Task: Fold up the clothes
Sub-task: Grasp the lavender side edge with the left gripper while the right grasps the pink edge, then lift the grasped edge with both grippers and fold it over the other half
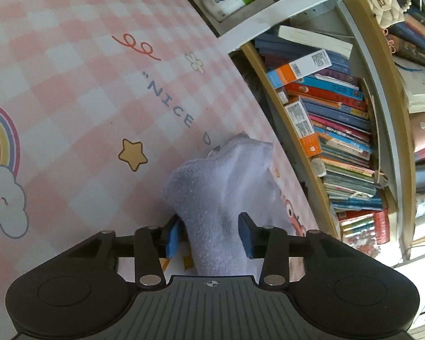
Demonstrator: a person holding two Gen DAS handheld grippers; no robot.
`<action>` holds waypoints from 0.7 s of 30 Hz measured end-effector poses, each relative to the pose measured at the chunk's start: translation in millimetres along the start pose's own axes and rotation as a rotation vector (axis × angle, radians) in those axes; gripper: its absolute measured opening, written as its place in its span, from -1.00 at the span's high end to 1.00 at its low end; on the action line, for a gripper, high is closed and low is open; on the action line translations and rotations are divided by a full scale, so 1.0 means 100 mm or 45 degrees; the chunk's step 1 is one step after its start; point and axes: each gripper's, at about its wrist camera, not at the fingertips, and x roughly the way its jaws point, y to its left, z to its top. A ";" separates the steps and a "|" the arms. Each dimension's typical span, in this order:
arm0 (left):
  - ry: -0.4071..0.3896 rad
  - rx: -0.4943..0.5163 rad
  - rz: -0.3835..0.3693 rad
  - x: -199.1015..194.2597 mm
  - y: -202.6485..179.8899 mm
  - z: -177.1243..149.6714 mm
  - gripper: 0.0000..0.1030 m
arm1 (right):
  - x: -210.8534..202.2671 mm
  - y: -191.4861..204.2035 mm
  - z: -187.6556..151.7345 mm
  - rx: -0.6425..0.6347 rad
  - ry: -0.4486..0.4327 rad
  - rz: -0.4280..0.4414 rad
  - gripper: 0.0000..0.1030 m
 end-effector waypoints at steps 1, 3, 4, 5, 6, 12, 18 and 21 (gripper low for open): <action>-0.010 -0.008 0.004 -0.01 0.01 0.00 0.64 | 0.00 -0.01 0.00 -0.003 0.002 0.016 0.70; -0.029 -0.025 0.011 -0.02 0.03 -0.01 0.75 | 0.02 -0.05 0.01 -0.006 0.007 0.059 0.70; -0.039 -0.033 0.015 -0.03 0.04 -0.02 0.77 | 0.03 -0.07 0.02 -0.009 0.011 0.082 0.70; -0.060 -0.023 0.014 -0.06 0.02 -0.03 0.80 | 0.05 -0.09 0.03 -0.010 0.017 0.111 0.70; -0.088 0.001 0.013 -0.10 -0.03 -0.04 0.81 | 0.06 -0.12 0.05 -0.010 0.023 0.144 0.70; -0.268 0.193 0.028 -0.38 -0.49 -0.20 0.84 | 0.19 -0.21 0.18 -0.039 0.068 0.320 0.70; -0.408 0.541 0.085 -0.55 -1.20 -0.60 0.84 | 0.26 -0.33 0.24 -0.086 0.106 0.453 0.70; -0.456 0.760 0.094 -0.61 -1.59 -0.94 0.84 | 0.32 -0.40 0.28 -0.112 0.128 0.521 0.70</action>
